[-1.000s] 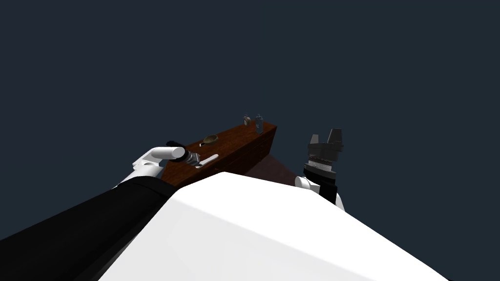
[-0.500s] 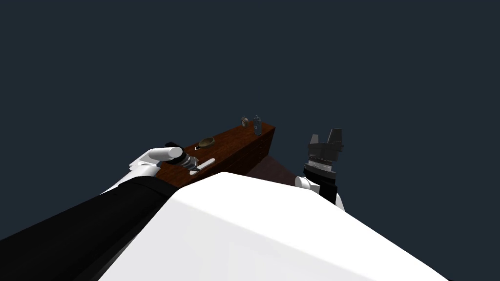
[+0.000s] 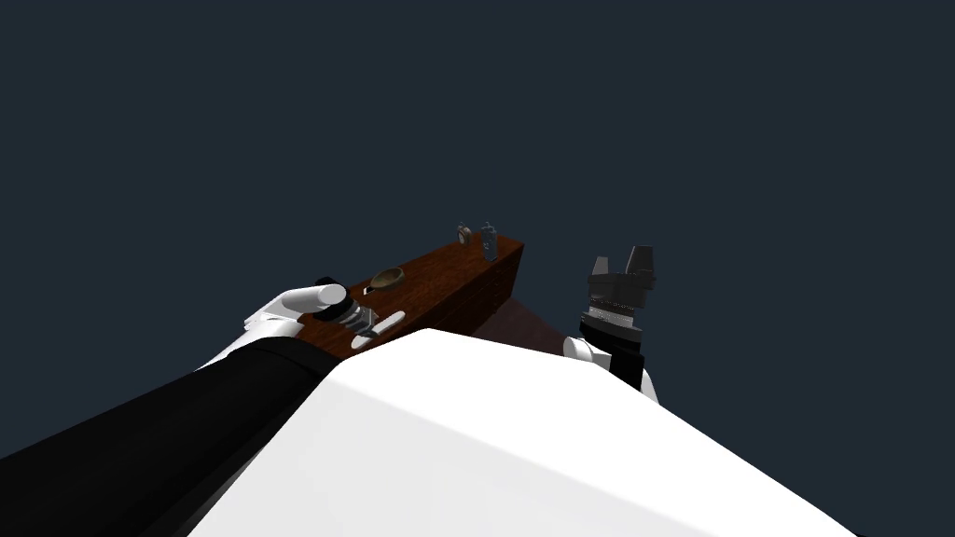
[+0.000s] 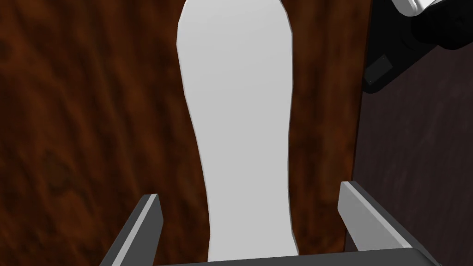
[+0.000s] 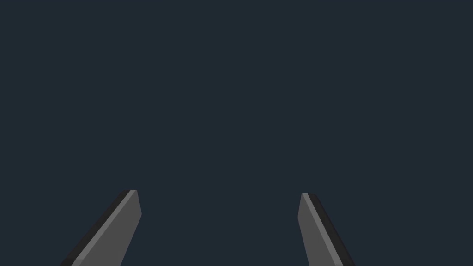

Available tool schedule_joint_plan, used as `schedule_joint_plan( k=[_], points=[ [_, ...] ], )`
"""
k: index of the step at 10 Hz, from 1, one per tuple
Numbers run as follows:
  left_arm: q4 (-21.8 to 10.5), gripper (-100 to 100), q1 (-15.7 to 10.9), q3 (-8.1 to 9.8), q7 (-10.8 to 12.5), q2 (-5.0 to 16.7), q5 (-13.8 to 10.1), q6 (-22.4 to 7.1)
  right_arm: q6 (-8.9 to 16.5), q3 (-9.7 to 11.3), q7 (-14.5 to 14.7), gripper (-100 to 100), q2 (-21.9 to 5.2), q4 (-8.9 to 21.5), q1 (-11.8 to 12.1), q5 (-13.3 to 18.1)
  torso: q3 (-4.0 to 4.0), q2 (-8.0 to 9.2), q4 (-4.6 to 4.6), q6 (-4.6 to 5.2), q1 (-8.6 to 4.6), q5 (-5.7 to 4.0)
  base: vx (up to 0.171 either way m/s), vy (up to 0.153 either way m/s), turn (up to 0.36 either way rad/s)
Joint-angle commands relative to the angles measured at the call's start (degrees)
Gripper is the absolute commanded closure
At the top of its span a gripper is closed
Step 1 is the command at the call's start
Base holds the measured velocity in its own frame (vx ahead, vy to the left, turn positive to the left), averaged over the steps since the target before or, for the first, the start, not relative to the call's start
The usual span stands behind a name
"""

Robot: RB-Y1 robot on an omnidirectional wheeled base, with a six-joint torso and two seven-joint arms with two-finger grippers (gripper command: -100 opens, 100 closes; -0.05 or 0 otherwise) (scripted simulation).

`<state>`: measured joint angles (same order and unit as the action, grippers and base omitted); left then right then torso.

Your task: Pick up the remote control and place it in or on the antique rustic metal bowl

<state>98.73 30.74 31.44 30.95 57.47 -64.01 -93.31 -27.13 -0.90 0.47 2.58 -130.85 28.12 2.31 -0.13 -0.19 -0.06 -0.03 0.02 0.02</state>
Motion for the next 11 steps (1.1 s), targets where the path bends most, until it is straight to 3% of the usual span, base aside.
schedule_joint_plan(
  k=[1, 2, 3, 4, 5, 9, 10, 11],
  points=[
    [0.0, 0, 0.0, 0.00, 0.0, 0.0, 0.0, 0.0, 0.0, 0.0, 0.0, 0, 0.0, 0.0, 0.0, 0.0, 0.00, 0.00, 0.00, 0.00, 0.00, 0.00, 0.007, 0.003, 0.001],
    [-1.9, -100, -0.5, -1.35, -1.1, -1.3, 1.5, 1.9, 0.0, 0.0, 0.0, 0, 0.0, 0.0, 0.0, 0.0, 0.08, 0.13, 0.03, 0.00, -0.05, -0.01, -0.001, -0.003, -0.061],
    [-2.8, -100, -0.8, -2.02, -1.7, -1.9, 2.2, 2.8, 0.0, 0.0, 0.0, 0, 0.0, 0.0, 0.0, 0.0, 0.11, 0.19, 0.05, 0.01, -0.07, -0.01, -0.010, -0.006, -0.043],
    [-2.1, -100, -0.7, -1.47, -1.1, -1.4, 1.6, 1.9, 0.0, 0.0, 0.0, 0, 0.0, 0.0, 0.0, 0.0, 0.14, 0.24, 0.06, -0.01, -0.09, -0.02, 0.000, 0.000, 0.000],
    [-2.2, 100, -0.7, -1.52, -1.3, -1.4, 1.6, 2.1, 0.0, 0.0, 0.0, 0, 0.0, 0.0, 0.0, 0.0, 0.15, 0.24, 0.06, -0.01, -0.09, -0.03, 0.000, 0.000, 0.000],
    [-2.2, 100, -0.7, -1.54, -1.3, -1.4, 1.6, 2.0, 0.0, 0.0, 0.0, 0, 0.0, 0.0, 0.0, 0.0, 0.12, 0.19, 0.06, 0.02, 0.00, 0.00, 0.000, 0.000, 0.000],
    [-2.2, 0, -0.7, -1.54, -1.3, -1.4, 1.6, 2.0, 0.0, 0.0, 0.0, 0, 0.0, 0.0, 0.0, 0.0, 0.12, 0.19, 0.06, 0.01, 0.00, 0.00, 0.000, 0.000, 0.000],
    [-0.6, 100, -0.2, -0.45, -0.4, -0.4, 0.5, 0.6, 0.0, 0.0, 0.0, 0, 0.0, 0.0, 0.0, 0.0, 0.12, 0.19, 0.06, 0.01, 0.00, -0.01, 0.004, 0.004, 0.052]
  ],
)
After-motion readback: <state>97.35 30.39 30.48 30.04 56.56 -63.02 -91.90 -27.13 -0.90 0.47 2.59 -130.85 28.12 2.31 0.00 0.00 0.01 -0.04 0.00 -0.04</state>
